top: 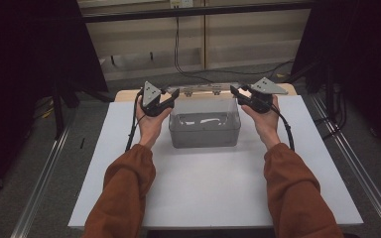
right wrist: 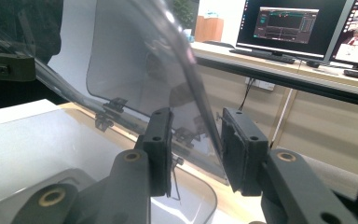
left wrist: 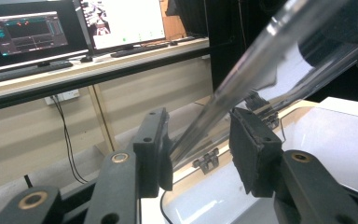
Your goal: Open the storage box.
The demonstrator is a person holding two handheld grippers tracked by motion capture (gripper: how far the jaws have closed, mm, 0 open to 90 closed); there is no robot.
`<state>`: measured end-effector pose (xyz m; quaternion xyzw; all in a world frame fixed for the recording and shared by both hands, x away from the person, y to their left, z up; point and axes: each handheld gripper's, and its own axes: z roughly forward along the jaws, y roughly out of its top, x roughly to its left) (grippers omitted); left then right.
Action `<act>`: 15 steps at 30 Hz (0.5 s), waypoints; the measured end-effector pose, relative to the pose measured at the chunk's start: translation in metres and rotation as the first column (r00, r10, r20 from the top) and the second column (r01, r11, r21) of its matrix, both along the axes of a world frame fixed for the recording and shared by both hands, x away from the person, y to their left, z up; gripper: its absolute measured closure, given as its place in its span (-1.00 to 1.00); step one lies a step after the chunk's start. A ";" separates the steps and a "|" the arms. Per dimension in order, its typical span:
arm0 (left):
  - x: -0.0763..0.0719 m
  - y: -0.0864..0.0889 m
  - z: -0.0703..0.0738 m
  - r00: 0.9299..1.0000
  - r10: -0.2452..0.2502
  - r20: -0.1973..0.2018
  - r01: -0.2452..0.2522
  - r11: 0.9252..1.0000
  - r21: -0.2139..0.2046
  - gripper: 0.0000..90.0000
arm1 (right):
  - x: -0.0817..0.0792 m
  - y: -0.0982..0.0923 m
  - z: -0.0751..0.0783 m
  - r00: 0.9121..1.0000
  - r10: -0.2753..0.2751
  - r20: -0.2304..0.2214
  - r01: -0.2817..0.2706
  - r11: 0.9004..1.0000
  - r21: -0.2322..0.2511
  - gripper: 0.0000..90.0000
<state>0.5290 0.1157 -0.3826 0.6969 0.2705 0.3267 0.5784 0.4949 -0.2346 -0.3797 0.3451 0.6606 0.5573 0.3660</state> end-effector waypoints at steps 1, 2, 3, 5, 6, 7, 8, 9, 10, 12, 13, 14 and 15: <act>0.001 0.001 0.000 1.000 0.004 -0.003 -0.004 1.000 -0.006 0.27 | 0.001 0.000 0.000 1.000 -0.001 -0.001 0.001 1.000 0.003 0.43; 0.002 0.002 0.001 1.000 0.005 -0.003 -0.005 1.000 -0.004 0.26 | 0.002 0.000 0.000 1.000 -0.003 -0.002 0.003 1.000 0.003 0.44; 0.002 0.003 0.001 1.000 0.009 -0.001 -0.009 1.000 -0.002 0.25 | 0.002 0.000 0.000 1.000 -0.003 0.002 0.003 1.000 0.005 0.45; 0.004 0.004 -0.001 1.000 0.010 -0.009 -0.010 1.000 -0.013 0.25 | 0.004 0.000 -0.001 1.000 -0.007 0.002 0.007 1.000 0.001 0.46; 0.005 0.005 -0.002 1.000 0.019 -0.008 -0.019 1.000 -0.012 0.25 | 0.004 0.000 -0.001 1.000 -0.008 -0.002 0.008 1.000 0.001 0.46; 0.006 0.006 -0.002 1.000 0.023 -0.011 -0.023 1.000 -0.009 0.25 | 0.005 0.000 -0.002 1.000 -0.008 -0.001 0.008 1.000 0.005 0.47; 0.007 0.006 -0.003 1.000 0.021 -0.013 -0.021 1.000 -0.012 0.25 | 0.005 0.000 -0.003 1.000 -0.011 -0.005 0.011 1.000 0.012 0.48; 0.007 0.006 -0.004 1.000 0.021 -0.014 -0.021 1.000 -0.007 0.25 | 0.006 0.000 -0.003 1.000 -0.012 -0.003 0.012 1.000 0.007 0.48; 0.008 0.006 -0.004 1.000 0.018 -0.014 -0.018 1.000 -0.003 0.26 | 0.006 0.000 -0.004 1.000 -0.010 -0.007 0.010 1.000 0.005 0.47; 0.009 0.005 -0.005 1.000 0.015 -0.018 -0.015 1.000 -0.003 0.29 | 0.008 0.000 -0.005 1.000 -0.015 -0.005 0.015 1.000 -0.004 0.47; 0.010 0.005 -0.006 1.000 0.015 -0.020 -0.015 1.000 -0.002 0.32 | 0.009 0.000 -0.005 1.000 -0.016 -0.007 0.016 1.000 0.001 0.46; 0.011 0.005 -0.006 1.000 0.014 -0.021 -0.014 1.000 0.000 0.35 | 0.010 0.000 -0.005 1.000 -0.017 -0.014 0.017 1.000 -0.004 0.44; 0.012 0.005 -0.006 1.000 0.010 -0.026 -0.010 1.000 0.000 0.37 | 0.011 0.000 -0.005 1.000 -0.018 -0.012 0.018 1.000 -0.002 0.43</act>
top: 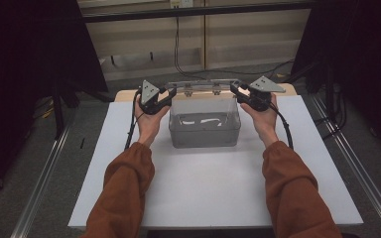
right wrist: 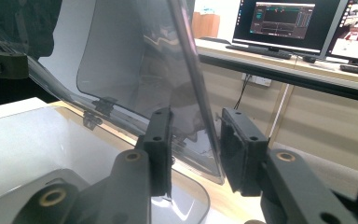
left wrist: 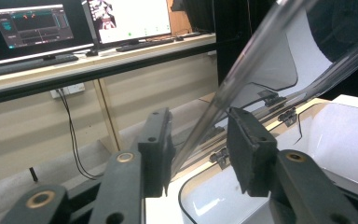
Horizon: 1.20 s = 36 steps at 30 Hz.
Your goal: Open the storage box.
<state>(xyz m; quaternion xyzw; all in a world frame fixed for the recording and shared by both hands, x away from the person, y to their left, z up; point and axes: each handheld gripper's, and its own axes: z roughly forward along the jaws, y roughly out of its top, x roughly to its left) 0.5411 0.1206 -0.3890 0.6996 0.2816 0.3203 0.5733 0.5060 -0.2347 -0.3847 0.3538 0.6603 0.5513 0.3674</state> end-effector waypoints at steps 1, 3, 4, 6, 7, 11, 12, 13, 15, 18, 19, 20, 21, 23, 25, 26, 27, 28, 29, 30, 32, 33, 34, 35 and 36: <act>0.001 -0.001 0.000 1.000 0.003 0.000 -0.003 1.000 -0.014 0.41 | 0.001 0.000 0.000 1.000 -0.001 -0.004 0.001 1.000 -0.005 0.42; 0.001 -0.002 -0.001 1.000 -0.002 -0.004 0.002 1.000 -0.016 0.45 | 0.003 0.001 0.000 1.000 -0.004 -0.001 0.004 1.000 -0.005 0.39; 0.002 -0.002 -0.001 1.000 -0.002 -0.004 0.002 1.000 -0.008 0.45 | 0.004 0.001 0.000 1.000 -0.001 -0.004 0.001 1.000 -0.008 0.39; 0.003 -0.003 -0.001 1.000 0.001 -0.003 -0.002 1.000 -0.023 0.46 | 0.007 0.001 0.000 1.000 0.000 -0.004 0.000 1.000 -0.011 0.37; 0.004 -0.002 -0.001 1.000 0.001 -0.001 -0.001 1.000 -0.012 0.47 | 0.008 0.001 0.000 1.000 0.000 -0.006 0.000 1.000 -0.007 0.37; 0.008 -0.001 0.001 1.000 -0.002 0.000 0.002 1.000 0.008 0.49 | 0.014 0.000 -0.004 1.000 -0.003 -0.014 0.003 1.000 0.001 0.37; 0.009 -0.002 0.001 1.000 0.000 0.000 0.000 1.000 -0.004 0.49 | 0.015 0.000 -0.004 1.000 -0.005 -0.018 0.005 1.000 0.002 0.37; 0.009 -0.002 0.001 1.000 0.001 0.000 -0.001 1.000 -0.002 0.50 | 0.017 0.000 -0.006 1.000 -0.004 -0.019 0.004 1.000 0.001 0.37; 0.010 -0.002 0.001 1.000 0.004 0.002 -0.004 1.000 -0.001 0.51 | 0.020 0.001 -0.007 1.000 -0.006 -0.022 0.006 1.000 0.005 0.35; 0.011 -0.002 0.000 1.000 0.007 0.000 -0.007 1.000 -0.005 0.52 | 0.023 0.001 -0.009 1.000 0.002 -0.031 -0.001 1.000 0.010 0.31; 0.012 -0.002 -0.001 1.000 0.007 -0.003 -0.007 1.000 -0.005 0.52 | 0.025 0.001 -0.010 0.999 -0.002 -0.032 0.002 1.000 0.006 0.31; 0.013 -0.003 -0.001 1.000 0.010 -0.004 -0.010 1.000 -0.007 0.53 | 0.026 0.000 -0.011 0.999 -0.001 -0.038 0.001 1.000 0.003 0.31; 0.014 -0.002 -0.001 1.000 0.011 -0.002 -0.011 1.000 0.002 0.53 | 0.028 0.000 -0.012 0.999 -0.002 -0.039 0.002 1.000 0.007 0.31; 0.015 -0.003 -0.001 1.000 0.011 -0.006 -0.011 1.000 -0.007 0.53 | 0.029 0.000 -0.014 0.999 -0.001 -0.044 0.002 1.000 0.012 0.35; 0.017 -0.003 0.000 1.000 0.010 -0.004 -0.010 1.000 0.003 0.54 | 0.030 0.000 -0.015 0.999 0.004 -0.048 -0.004 1.000 0.016 0.37; 0.018 -0.003 0.001 1.000 0.009 -0.004 -0.009 1.000 0.020 0.54 | 0.031 0.000 -0.016 0.999 0.007 -0.047 -0.006 1.000 0.009 0.37; 0.019 -0.003 0.001 1.000 0.012 -0.004 -0.012 1.000 0.018 0.55 | 0.031 0.001 -0.017 0.999 0.004 -0.052 -0.003 1.000 0.010 0.38; 0.020 -0.004 0.002 1.000 0.014 -0.005 -0.014 1.000 0.015 0.55 | 0.032 0.000 -0.018 0.999 0.003 -0.053 -0.002 1.000 0.013 0.40; 0.020 -0.004 0.002 1.000 0.015 -0.006 -0.015 1.000 0.018 0.55 | 0.033 0.000 -0.020 0.998 0.000 -0.056 0.001 1.000 0.015 0.40; 0.021 -0.004 0.002 1.000 0.018 -0.004 -0.018 1.000 0.019 0.56 | 0.034 0.000 -0.022 0.998 -0.003 -0.062 0.005 1.000 0.018 0.40; 0.023 -0.004 0.002 1.000 0.015 -0.007 -0.015 1.000 0.023 0.57 | 0.036 -0.002 -0.025 0.997 -0.009 -0.070 0.011 1.000 0.027 0.40; 0.023 -0.004 0.002 1.000 0.016 -0.007 -0.016 1.000 0.018 0.57 | 0.037 -0.002 -0.027 0.997 -0.014 -0.072 0.016 0.999 0.031 0.40; 0.024 -0.004 0.001 1.000 0.017 -0.007 -0.016 1.000 0.018 0.57 | 0.038 -0.003 -0.028 0.997 -0.016 -0.072 0.019 0.999 0.034 0.41; 0.025 -0.004 0.001 1.000 0.017 -0.007 -0.017 1.000 0.012 0.58 | 0.038 -0.003 -0.029 0.997 -0.014 -0.077 0.018 0.999 0.042 0.43; 0.025 -0.004 0.001 1.000 0.018 -0.008 -0.018 1.000 0.015 0.58 | 0.039 -0.003 -0.030 0.997 -0.016 -0.079 0.020 0.999 0.040 0.43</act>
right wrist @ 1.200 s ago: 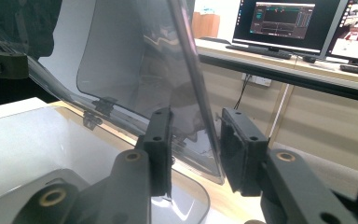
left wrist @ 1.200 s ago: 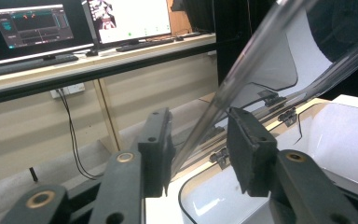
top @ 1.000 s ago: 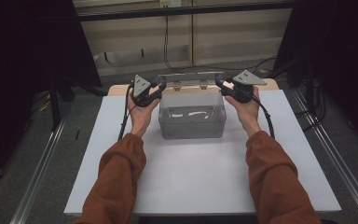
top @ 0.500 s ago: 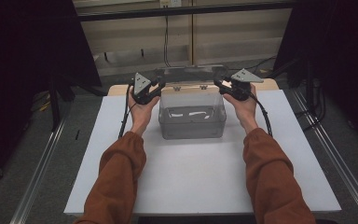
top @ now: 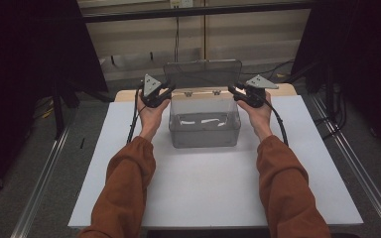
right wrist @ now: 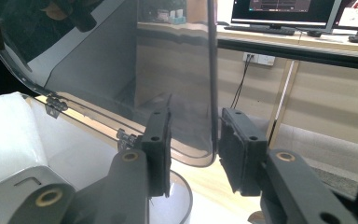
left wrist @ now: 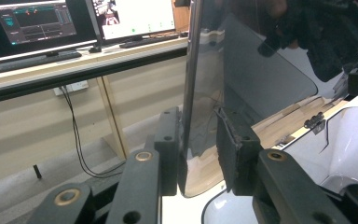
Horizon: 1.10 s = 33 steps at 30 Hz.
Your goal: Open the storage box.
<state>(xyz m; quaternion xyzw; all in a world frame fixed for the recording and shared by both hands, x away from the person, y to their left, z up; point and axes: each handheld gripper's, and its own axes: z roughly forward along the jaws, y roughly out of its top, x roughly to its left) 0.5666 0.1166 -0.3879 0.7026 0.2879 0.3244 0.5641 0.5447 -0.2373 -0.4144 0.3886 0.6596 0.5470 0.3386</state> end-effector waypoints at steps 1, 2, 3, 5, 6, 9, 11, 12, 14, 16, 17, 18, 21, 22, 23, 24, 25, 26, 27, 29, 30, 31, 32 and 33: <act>0.001 0.000 0.000 1.000 0.000 -0.002 0.000 1.000 0.002 0.58 | 0.001 0.000 -0.001 1.000 0.004 0.000 -0.004 1.000 -0.001 0.45; 0.001 0.000 0.000 1.000 0.003 -0.004 -0.003 1.000 0.010 0.58 | 0.002 0.001 -0.001 1.000 0.007 -0.007 -0.007 1.000 -0.004 0.45; 0.002 -0.001 -0.001 1.000 0.004 -0.007 -0.004 1.000 0.000 0.58 | 0.002 0.002 -0.002 1.000 0.010 -0.010 -0.010 1.000 0.001 0.45; 0.004 -0.001 -0.004 1.000 0.002 -0.019 -0.003 1.000 -0.009 0.60 | 0.004 0.003 -0.001 1.000 0.006 -0.007 -0.006 1.000 -0.004 0.50; 0.005 0.001 -0.005 1.000 -0.001 -0.022 0.001 1.000 0.009 0.60 | 0.005 0.002 -0.001 1.000 0.004 -0.005 -0.004 1.000 -0.003 0.51; 0.006 0.000 -0.007 1.000 -0.002 -0.030 0.002 1.000 -0.007 0.60 | 0.007 0.002 -0.001 1.000 0.007 -0.009 -0.007 1.000 -0.009 0.53; 0.007 -0.001 -0.007 1.000 0.001 -0.030 -0.002 1.000 -0.016 0.61 | 0.008 0.001 -0.001 1.000 0.012 -0.017 -0.012 1.000 0.000 0.53; 0.008 -0.001 -0.007 0.999 0.000 -0.032 -0.001 1.000 -0.026 0.61 | 0.009 0.001 -0.002 1.000 0.014 -0.018 -0.014 1.000 -0.001 0.53; 0.008 0.000 -0.008 0.999 0.002 -0.044 -0.003 1.000 -0.024 0.62 | 0.010 0.001 -0.001 1.000 0.016 -0.023 -0.016 1.000 -0.001 0.53; 0.011 0.001 -0.010 0.998 0.004 -0.062 -0.005 1.000 -0.025 0.62 | 0.011 0.001 -0.001 1.000 0.016 -0.023 -0.016 1.000 -0.002 0.54; 0.012 0.001 -0.011 0.997 0.006 -0.075 -0.008 1.000 -0.022 0.61 | 0.011 0.001 -0.001 1.000 0.017 -0.025 -0.017 1.000 -0.002 0.56; 0.013 0.002 -0.014 0.996 0.006 -0.085 -0.008 1.000 -0.014 0.59 | 0.011 0.000 -0.002 1.000 0.014 -0.026 -0.014 1.000 0.003 0.57; 0.017 0.001 -0.018 0.993 0.006 -0.118 -0.009 1.000 -0.021 0.57 | 0.011 -0.001 -0.002 1.000 0.016 -0.025 -0.016 1.000 0.001 0.61; 0.018 0.000 -0.018 0.991 -0.003 -0.133 0.000 1.000 -0.024 0.57 | 0.012 -0.001 -0.002 1.000 0.015 -0.026 -0.014 1.000 0.004 0.61; 0.019 -0.001 -0.018 0.990 -0.006 -0.139 0.003 1.000 -0.025 0.56 | 0.012 -0.001 -0.002 1.000 0.015 -0.027 -0.015 1.000 0.006 0.61; 0.020 -0.003 -0.017 0.988 -0.006 -0.156 0.002 1.000 -0.028 0.53 | 0.012 -0.001 -0.003 1.000 0.016 -0.022 -0.016 1.000 0.010 0.61; 0.021 -0.003 -0.016 0.986 -0.005 -0.168 0.001 1.000 -0.024 0.51 | 0.013 -0.002 -0.003 1.000 0.017 -0.022 -0.016 1.000 0.013 0.62; 0.022 -0.004 -0.015 0.985 -0.003 -0.174 -0.001 1.000 -0.025 0.51 | 0.013 -0.002 -0.003 1.000 0.015 -0.023 -0.014 1.000 0.013 0.62; 0.023 -0.003 -0.015 0.983 -0.006 -0.181 0.002 1.000 -0.025 0.52 | 0.013 -0.002 -0.003 1.000 0.014 -0.024 -0.014 1.000 0.014 0.63; 0.024 -0.003 -0.013 0.981 -0.004 -0.195 -0.006 0.999 -0.049 0.54 | 0.014 -0.002 -0.003 0.999 0.013 -0.029 -0.013 1.000 0.012 0.64; 0.024 -0.003 -0.013 0.979 0.000 -0.206 -0.008 0.999 -0.037 0.55 | 0.014 -0.002 -0.003 0.999 0.012 -0.030 -0.012 1.000 0.009 0.64; 0.024 -0.004 -0.013 0.978 0.009 -0.211 -0.018 0.999 -0.041 0.55 | 0.015 -0.002 -0.002 0.999 0.011 -0.039 -0.011 1.000 0.007 0.64; 0.024 -0.004 -0.012 0.976 0.013 -0.217 -0.024 0.998 -0.051 0.58 | 0.015 -0.002 -0.002 0.999 0.008 -0.042 -0.008 1.000 0.008 0.64; 0.025 -0.005 -0.013 0.974 0.018 -0.224 -0.033 0.997 -0.065 0.58 | 0.016 -0.001 -0.002 0.999 0.006 -0.043 -0.006 1.000 0.006 0.64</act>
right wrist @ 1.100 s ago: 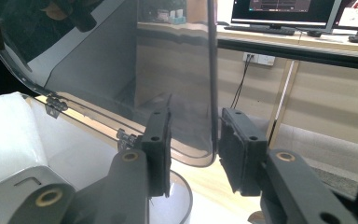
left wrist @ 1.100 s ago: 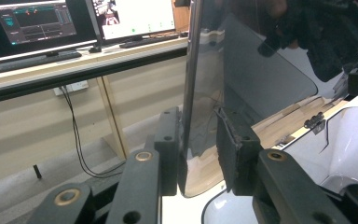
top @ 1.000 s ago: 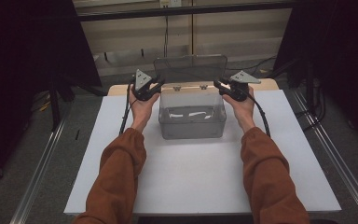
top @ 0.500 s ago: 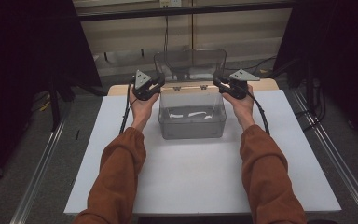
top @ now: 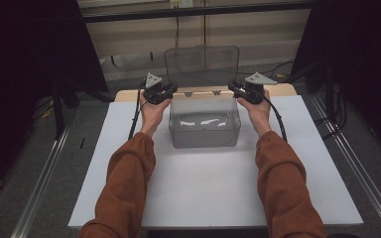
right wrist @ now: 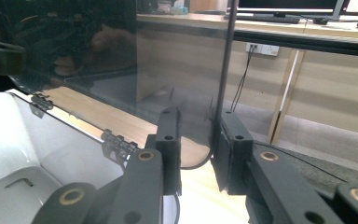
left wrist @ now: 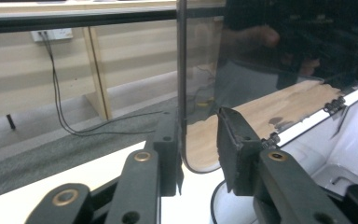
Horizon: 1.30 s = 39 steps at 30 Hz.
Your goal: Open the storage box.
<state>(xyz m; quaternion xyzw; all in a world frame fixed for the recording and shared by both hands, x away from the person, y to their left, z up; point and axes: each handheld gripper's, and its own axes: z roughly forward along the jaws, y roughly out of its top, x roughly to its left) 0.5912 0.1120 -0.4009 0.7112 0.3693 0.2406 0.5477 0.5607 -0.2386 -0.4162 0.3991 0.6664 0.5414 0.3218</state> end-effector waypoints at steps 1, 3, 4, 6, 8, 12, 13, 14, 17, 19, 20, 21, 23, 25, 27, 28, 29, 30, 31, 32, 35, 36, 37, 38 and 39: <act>0.000 0.000 0.000 1.000 0.005 0.000 -0.005 1.000 0.005 0.59 | 0.001 0.000 0.001 1.000 -0.003 -0.004 0.003 1.000 -0.005 0.64; 0.001 -0.001 -0.001 1.000 0.013 -0.005 -0.013 1.000 -0.016 0.59 | 0.001 0.000 0.002 1.000 -0.004 -0.020 0.004 1.000 -0.002 0.63; 0.002 0.000 -0.001 1.000 0.010 -0.013 -0.010 1.000 -0.021 0.59 | 0.002 0.000 0.002 1.000 -0.006 -0.020 0.006 1.000 -0.001 0.63; 0.003 -0.001 -0.001 1.000 0.009 -0.028 -0.010 0.998 -0.055 0.60 | 0.002 0.000 0.002 1.000 -0.005 -0.027 0.005 1.000 0.000 0.63; 0.004 0.000 -0.001 0.999 0.006 -0.041 -0.008 0.999 -0.041 0.60 | 0.003 0.000 0.003 0.999 -0.005 -0.035 0.005 1.000 0.000 0.62; 0.008 0.000 0.001 0.998 0.008 -0.061 -0.009 1.000 -0.014 0.58 | 0.004 0.001 0.005 0.999 -0.011 -0.053 0.012 1.000 0.009 0.61; 0.008 -0.001 0.000 0.998 0.010 -0.068 -0.012 1.000 -0.027 0.58 | 0.005 0.001 0.005 0.998 -0.013 -0.059 0.013 1.000 0.009 0.61; 0.009 -0.002 0.001 0.998 0.010 -0.069 -0.012 1.000 -0.026 0.57 | 0.005 0.000 0.005 0.998 -0.012 -0.063 0.013 1.000 0.013 0.61; 0.010 -0.001 0.000 0.997 0.011 -0.083 -0.014 0.999 -0.038 0.56 | 0.006 0.001 0.006 0.997 -0.016 -0.076 0.017 1.000 0.016 0.60; 0.011 0.000 0.001 0.995 0.006 -0.095 -0.010 0.999 -0.046 0.57 | 0.007 0.001 0.007 0.996 -0.020 -0.087 0.021 1.000 0.016 0.60; 0.011 0.000 0.001 0.995 0.006 -0.100 -0.010 0.999 -0.040 0.57 | 0.007 0.001 0.007 0.995 -0.022 -0.093 0.024 1.000 0.015 0.60; 0.012 0.000 0.001 0.995 0.007 -0.100 -0.011 0.999 -0.036 0.56 | 0.008 0.002 0.008 0.995 -0.026 -0.098 0.027 1.000 0.014 0.60; 0.012 0.000 0.002 0.994 0.008 -0.112 -0.012 0.999 -0.038 0.56 | 0.008 0.002 0.009 0.992 -0.030 -0.120 0.032 0.999 0.017 0.60; 0.013 0.000 0.002 0.993 0.006 -0.115 -0.010 0.999 -0.037 0.56 | 0.009 0.002 0.010 0.990 -0.030 -0.136 0.034 0.999 0.028 0.60; 0.013 -0.001 0.002 0.993 0.010 -0.122 -0.013 1.000 -0.028 0.54 | 0.010 0.002 0.011 0.988 -0.035 -0.149 0.040 0.999 0.032 0.59; 0.013 -0.002 0.002 0.992 0.012 -0.125 -0.015 1.000 -0.022 0.52 | 0.011 0.002 0.012 0.987 -0.036 -0.156 0.041 0.999 0.031 0.59; 0.014 -0.002 0.003 0.991 0.012 -0.131 -0.015 1.000 -0.023 0.51 | 0.011 0.002 0.013 0.986 -0.038 -0.164 0.043 0.999 0.030 0.58; 0.015 -0.002 0.003 0.991 0.016 -0.133 -0.019 1.000 -0.022 0.51 | 0.011 0.003 0.013 0.985 -0.039 -0.169 0.045 0.999 0.028 0.58; 0.015 -0.003 0.003 0.991 0.017 -0.136 -0.020 1.000 -0.019 0.50 | 0.011 0.003 0.013 0.984 -0.042 -0.175 0.048 0.998 0.027 0.57; 0.015 -0.003 0.003 0.990 0.018 -0.138 -0.020 1.000 -0.015 0.49 | 0.012 0.003 0.013 0.984 -0.042 -0.175 0.048 0.998 0.030 0.57; 0.016 -0.004 0.003 0.989 0.021 -0.146 -0.024 1.000 -0.019 0.46 | 0.013 0.002 0.013 0.982 -0.041 -0.185 0.050 0.998 0.043 0.57; 0.016 -0.004 0.003 0.988 0.021 -0.150 -0.023 1.000 -0.018 0.46 | 0.013 0.002 0.012 0.982 -0.041 -0.187 0.051 0.998 0.045 0.57; 0.016 -0.004 0.003 0.988 0.020 -0.154 -0.022 1.000 -0.016 0.46 | 0.013 0.002 0.012 0.981 -0.042 -0.188 0.052 0.997 0.048 0.57; 0.016 -0.004 0.004 0.987 0.021 -0.159 -0.023 1.000 -0.014 0.46 | 0.014 0.002 0.012 0.980 -0.045 -0.194 0.056 0.997 0.051 0.57; 0.017 -0.004 0.004 0.986 0.020 -0.163 -0.022 1.000 -0.012 0.46 | 0.014 0.002 0.012 0.979 -0.044 -0.199 0.056 0.997 0.057 0.57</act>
